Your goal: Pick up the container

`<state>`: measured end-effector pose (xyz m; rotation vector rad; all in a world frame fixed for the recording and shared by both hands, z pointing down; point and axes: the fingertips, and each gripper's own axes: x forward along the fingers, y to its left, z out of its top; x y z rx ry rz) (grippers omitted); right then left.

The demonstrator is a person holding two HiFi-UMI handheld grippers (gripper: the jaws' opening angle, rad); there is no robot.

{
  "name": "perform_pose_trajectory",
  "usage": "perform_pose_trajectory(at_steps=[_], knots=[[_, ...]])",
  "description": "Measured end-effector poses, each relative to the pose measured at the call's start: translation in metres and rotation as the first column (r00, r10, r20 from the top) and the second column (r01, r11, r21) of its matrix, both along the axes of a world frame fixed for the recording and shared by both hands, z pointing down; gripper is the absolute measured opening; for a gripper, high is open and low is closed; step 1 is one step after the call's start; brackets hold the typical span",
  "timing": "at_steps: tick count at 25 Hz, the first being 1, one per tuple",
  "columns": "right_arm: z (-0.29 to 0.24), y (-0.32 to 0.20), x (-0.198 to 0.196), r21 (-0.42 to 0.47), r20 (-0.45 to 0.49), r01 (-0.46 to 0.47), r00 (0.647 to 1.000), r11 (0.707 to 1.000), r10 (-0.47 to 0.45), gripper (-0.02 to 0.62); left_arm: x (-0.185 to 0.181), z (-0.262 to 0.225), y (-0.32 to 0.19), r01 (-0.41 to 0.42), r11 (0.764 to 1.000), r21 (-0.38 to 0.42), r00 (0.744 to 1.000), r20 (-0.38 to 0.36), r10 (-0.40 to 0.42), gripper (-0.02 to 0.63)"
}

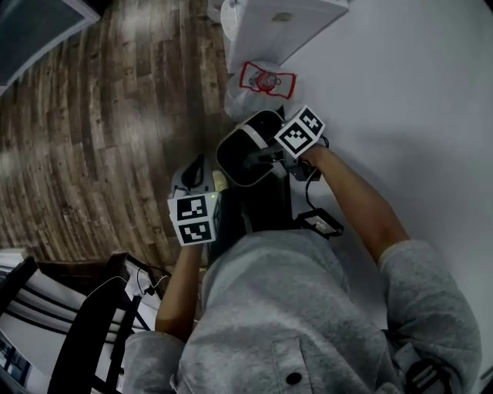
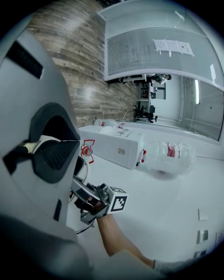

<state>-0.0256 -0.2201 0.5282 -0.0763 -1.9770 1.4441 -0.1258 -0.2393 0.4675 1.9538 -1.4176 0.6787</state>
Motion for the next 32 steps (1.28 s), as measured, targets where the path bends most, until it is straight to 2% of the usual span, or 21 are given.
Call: perform_pose_trajectory(at_steps=[3, 7, 12, 15, 24, 32], knots=[[-0.031, -0.013, -0.012, 0.018, 0.034, -0.099, 0.995, 0.995, 0.099, 0.025, -0.007, -0.024, -0.006, 0.002, 0.999, 0.035, 1.000, -0.006, -0.002, 0.015], [-0.071, -0.025, -0.024, 0.015, 0.087, -0.226, 0.971, 0.974, 0.224, 0.025, -0.009, -0.054, -0.007, 0.007, 0.997, 0.079, 1.000, -0.008, -0.006, 0.015], [-0.112, -0.051, -0.027, -0.007, 0.135, -0.395, 0.910, 0.919, 0.392, 0.025, -0.002, -0.089, -0.015, -0.028, 0.989, 0.143, 1.000, 0.004, 0.028, 0.015], [-0.131, -0.061, -0.025, -0.042, 0.140, -0.465, 0.874, 0.885, 0.466, 0.025, 0.005, -0.106, -0.018, -0.045, 0.986, 0.159, 0.999, 0.007, 0.044, 0.015], [-0.167, -0.072, -0.018, -0.055, 0.165, -0.549, 0.819, 0.834, 0.550, 0.026, 0.013, -0.126, -0.018, -0.082, 0.980, 0.179, 0.996, -0.010, 0.085, 0.015], [-0.171, -0.077, -0.007, -0.044, 0.162, -0.592, 0.790, 0.804, 0.591, 0.025, 0.016, -0.127, -0.019, -0.101, 0.978, 0.184, 0.994, -0.010, 0.105, 0.015]])
